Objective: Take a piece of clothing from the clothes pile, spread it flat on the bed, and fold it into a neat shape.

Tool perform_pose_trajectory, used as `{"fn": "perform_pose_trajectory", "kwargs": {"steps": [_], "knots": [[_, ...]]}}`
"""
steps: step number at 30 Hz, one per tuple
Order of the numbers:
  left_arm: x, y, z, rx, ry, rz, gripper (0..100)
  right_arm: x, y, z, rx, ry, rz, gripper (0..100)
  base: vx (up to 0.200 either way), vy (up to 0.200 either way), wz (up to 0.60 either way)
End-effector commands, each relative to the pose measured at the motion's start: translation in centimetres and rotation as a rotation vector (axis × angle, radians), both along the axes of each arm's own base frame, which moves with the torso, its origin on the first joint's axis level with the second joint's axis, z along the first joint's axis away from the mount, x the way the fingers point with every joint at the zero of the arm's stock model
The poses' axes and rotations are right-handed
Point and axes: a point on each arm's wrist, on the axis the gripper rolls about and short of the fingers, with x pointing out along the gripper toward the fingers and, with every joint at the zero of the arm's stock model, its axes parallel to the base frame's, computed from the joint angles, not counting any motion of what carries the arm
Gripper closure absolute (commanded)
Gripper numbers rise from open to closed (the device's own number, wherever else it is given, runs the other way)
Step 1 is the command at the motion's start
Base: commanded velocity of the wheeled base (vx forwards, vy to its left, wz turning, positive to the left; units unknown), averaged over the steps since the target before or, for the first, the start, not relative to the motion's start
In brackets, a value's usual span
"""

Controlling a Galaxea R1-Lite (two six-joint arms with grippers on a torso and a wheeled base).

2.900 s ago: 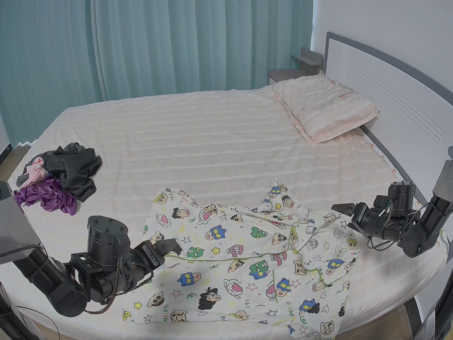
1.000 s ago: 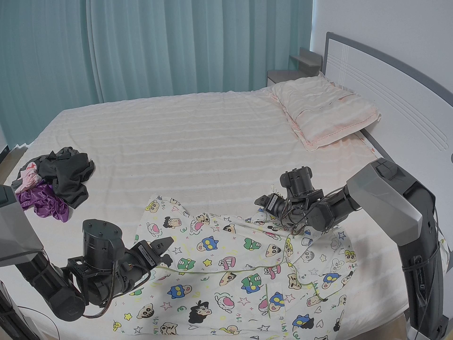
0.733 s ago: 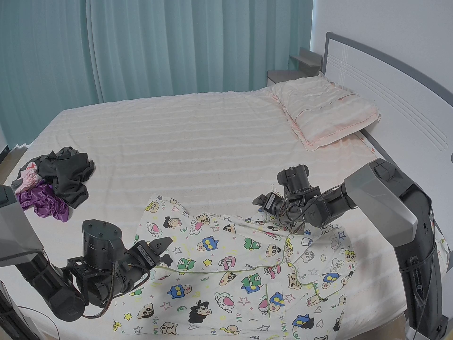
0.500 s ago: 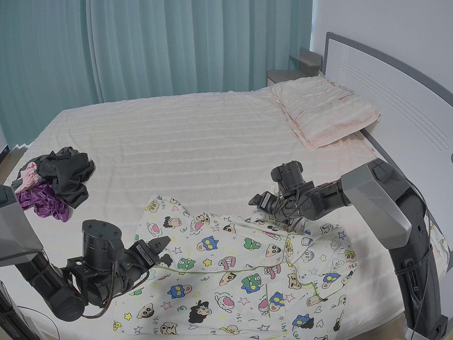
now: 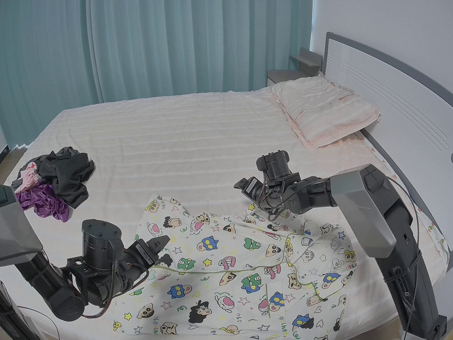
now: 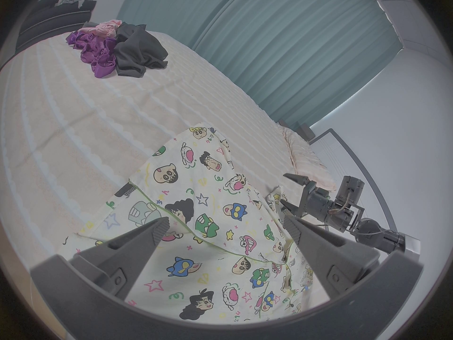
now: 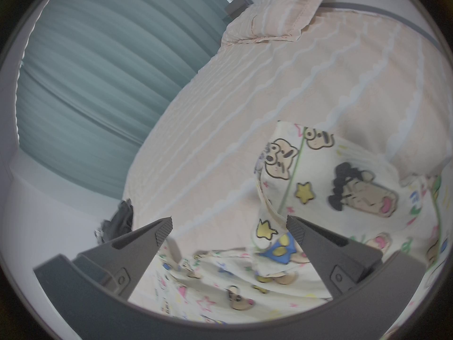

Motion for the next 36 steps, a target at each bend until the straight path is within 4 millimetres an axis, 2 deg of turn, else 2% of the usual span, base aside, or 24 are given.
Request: {"fn": "perform_pose_trajectory", "kwargs": {"steps": [1, 5, 9, 11, 14, 19, 24, 25, 30, 34, 36], "knots": [[0.0, 0.0, 0.0, 0.001, 0.0, 0.003, 0, 0.4, 0.8, -2.0, 0.035, -0.009, -0.032, 0, 0.0, 0.0, 0.0], [0.1, 0.1, 0.0, 0.0, -0.002, 0.008, 0, 0.6, 0.8, -2.0, 0.027, -0.044, -0.06, 0, 0.0, 0.0, 0.0], [0.1, 0.1, 0.0, 0.0, 0.0, 0.007, 0, 1.3, -0.5, -1.3, 0.017, -0.068, -0.081, 0, 0.0, 0.0, 0.0], [0.1, 0.2, 0.0, 0.001, 0.001, 0.008, 0, 2.2, -2.5, 0.3, -0.023, -0.112, -0.088, 0, 0.0, 0.0, 0.0], [0.1, 0.2, 0.0, 0.001, 0.001, 0.008, 0, 3.0, -4.3, 1.2, -0.067, -0.15, -0.088, 0, 0.0, 0.0, 0.0], [0.1, 0.2, 0.0, 0.001, 0.001, 0.008, 0, 3.1, -4.9, 3.0, -0.059, -0.182, -0.096, 0, 0.0, 0.0, 0.0], [0.1, 0.1, 0.0, 0.001, 0.001, 0.007, 0, 3.4, -5.4, 2.4, -0.086, -0.177, -0.093, 0, 0.0, 0.0, 0.0], [0.1, 0.2, -0.1, 0.002, 0.003, 0.008, 0, 3.9, -6.4, 0.8, -0.161, -0.172, -0.069, 0, 0.0, 0.0, 0.0], [0.1, 0.2, -0.1, 0.002, 0.003, 0.008, 0, 4.3, -7.7, 0.6, -0.206, -0.174, -0.065, 0, 0.0, 0.0, 0.0], [0.0, 0.1, -0.1, 0.002, 0.003, 0.007, 0, 4.4, -7.9, 0.4, -0.238, -0.179, -0.048, 0, 0.0, 0.0, 0.0], [0.0, 0.1, -0.1, 0.001, 0.004, 0.007, 0, 4.1, -8.0, -0.7, -0.27, -0.155, -0.025, 0, 0.0, 0.0, 0.0]]}}
